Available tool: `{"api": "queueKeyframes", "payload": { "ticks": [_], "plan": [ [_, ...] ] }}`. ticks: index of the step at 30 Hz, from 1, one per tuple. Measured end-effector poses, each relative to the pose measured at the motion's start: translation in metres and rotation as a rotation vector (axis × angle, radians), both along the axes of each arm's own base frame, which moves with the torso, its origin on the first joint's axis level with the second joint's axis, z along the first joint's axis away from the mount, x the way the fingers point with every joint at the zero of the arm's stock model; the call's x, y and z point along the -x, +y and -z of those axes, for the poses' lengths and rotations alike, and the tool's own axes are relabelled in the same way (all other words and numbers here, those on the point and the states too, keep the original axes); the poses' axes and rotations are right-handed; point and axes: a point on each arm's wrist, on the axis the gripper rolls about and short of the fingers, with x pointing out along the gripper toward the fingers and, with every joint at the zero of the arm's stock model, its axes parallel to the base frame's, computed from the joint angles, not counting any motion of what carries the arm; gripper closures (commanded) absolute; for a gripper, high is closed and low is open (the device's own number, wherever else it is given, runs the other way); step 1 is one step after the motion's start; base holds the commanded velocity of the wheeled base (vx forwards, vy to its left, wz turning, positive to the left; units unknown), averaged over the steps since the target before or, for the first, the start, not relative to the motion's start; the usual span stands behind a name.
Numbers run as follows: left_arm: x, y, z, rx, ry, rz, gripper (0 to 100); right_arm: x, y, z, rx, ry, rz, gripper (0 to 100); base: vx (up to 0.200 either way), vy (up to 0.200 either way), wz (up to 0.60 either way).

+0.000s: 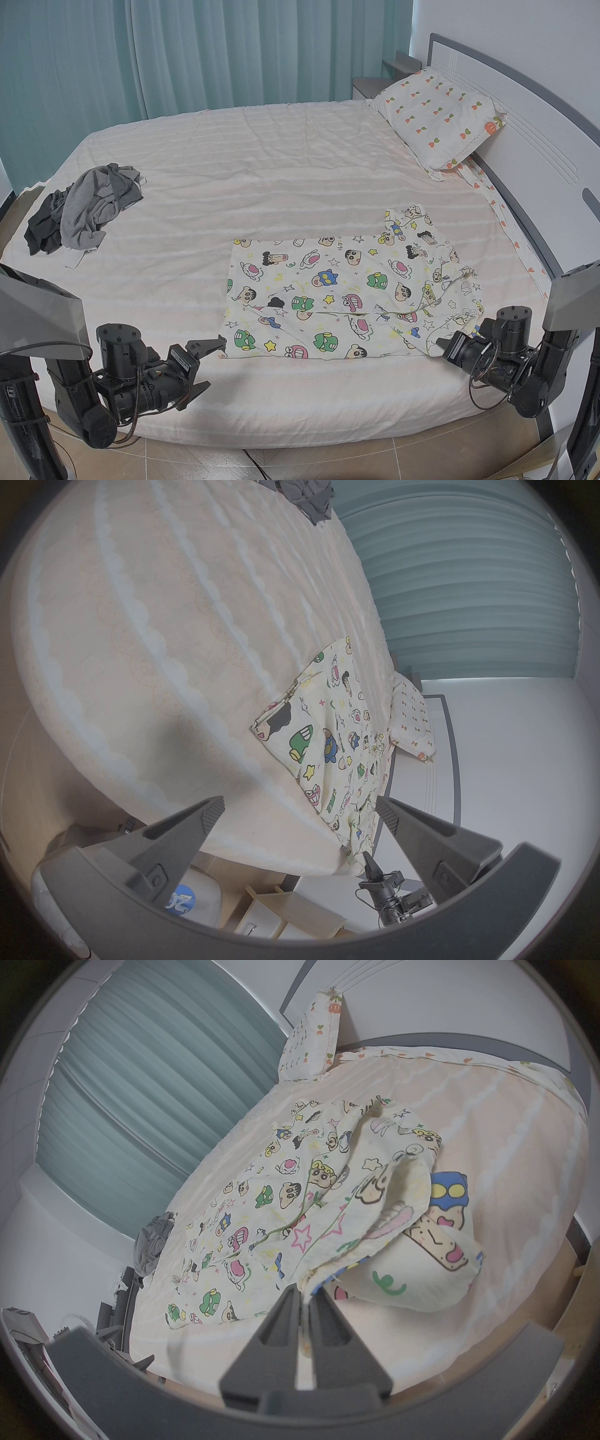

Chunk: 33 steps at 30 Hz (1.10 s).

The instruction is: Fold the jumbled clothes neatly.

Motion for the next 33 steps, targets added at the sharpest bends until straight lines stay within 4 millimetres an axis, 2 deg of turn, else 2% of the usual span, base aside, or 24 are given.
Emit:
{"api": "queueKeyframes", "payload": {
  "ticks": [8,16,24,28,33],
  "plan": [
    [0.000,0.000,0.001,-0.002,0.005,0.000,0,0.023,-0.005,0.012,0.000,0.086,0.008,0,0.000,0.000,0.00],
    [0.000,-0.001,0.002,-0.002,0.005,0.000,0,0.035,-0.013,-0.010,-0.059,0.044,0.040,0,0.000,0.000,0.00],
    [0.000,-0.001,0.002,-0.003,0.006,0.001,0,0.018,-0.052,-0.027,-0.075,-0.062,0.063,0,0.000,0.000,0.00],
    [0.000,-0.001,0.002,-0.004,0.006,0.001,0,0.001,-0.070,-0.024,-0.034,-0.105,0.082,0,0.000,0.000,0.00],
    [0.000,-0.001,0.002,-0.005,0.005,0.001,0,-0.022,-0.083,-0.015,0.013,-0.140,0.081,0,0.000,0.000,0.00]
  ]
}}
